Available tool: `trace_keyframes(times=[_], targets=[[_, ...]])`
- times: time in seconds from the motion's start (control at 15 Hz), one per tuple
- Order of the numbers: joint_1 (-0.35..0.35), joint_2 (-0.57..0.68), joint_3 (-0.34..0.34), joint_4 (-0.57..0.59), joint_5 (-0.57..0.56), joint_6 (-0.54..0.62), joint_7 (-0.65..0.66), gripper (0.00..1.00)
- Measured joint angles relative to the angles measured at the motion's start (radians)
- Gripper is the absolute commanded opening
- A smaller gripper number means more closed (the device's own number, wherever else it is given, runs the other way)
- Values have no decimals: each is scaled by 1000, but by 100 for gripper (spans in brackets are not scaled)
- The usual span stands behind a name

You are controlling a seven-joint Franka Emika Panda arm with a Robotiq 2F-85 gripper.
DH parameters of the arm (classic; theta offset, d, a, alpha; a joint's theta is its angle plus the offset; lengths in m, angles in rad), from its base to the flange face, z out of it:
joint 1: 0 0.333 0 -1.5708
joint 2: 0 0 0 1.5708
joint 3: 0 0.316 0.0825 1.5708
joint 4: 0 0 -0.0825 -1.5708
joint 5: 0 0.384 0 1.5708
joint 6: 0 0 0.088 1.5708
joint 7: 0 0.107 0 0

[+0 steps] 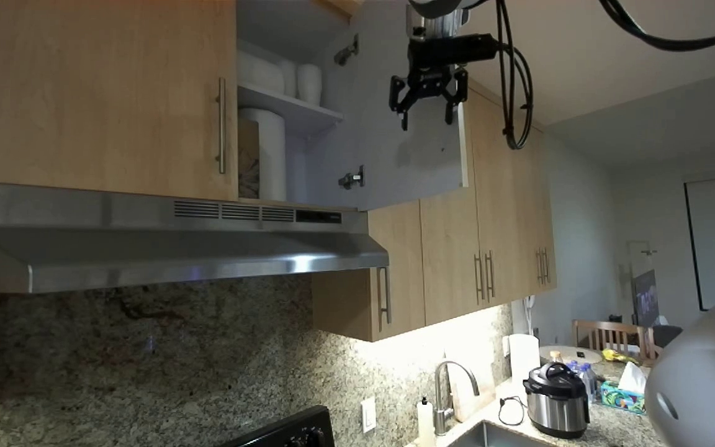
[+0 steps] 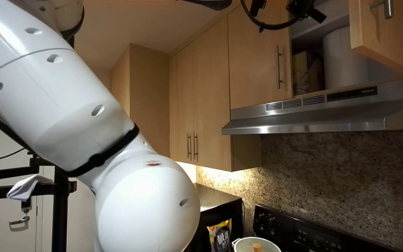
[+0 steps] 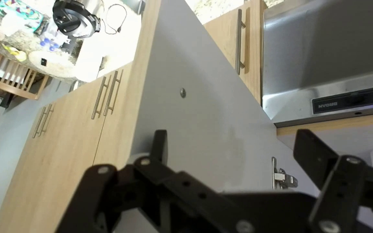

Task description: Open the right door of the cabinet above the stove

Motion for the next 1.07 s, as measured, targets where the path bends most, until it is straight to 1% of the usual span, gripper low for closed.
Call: trace_keyframes(times=[0.33,0.53,0.67,0.8,1.07], targets=[[7,-63,-48,-26,59,0,-69,100],[19,-102,-49,-33,90,-13,-129,100],[47,-137,-42,-32,131,-62,-179,100],[90,-179,-28,-29,188,-141,-224,100],[177,-245,7,-27,317,-299,-266,100]])
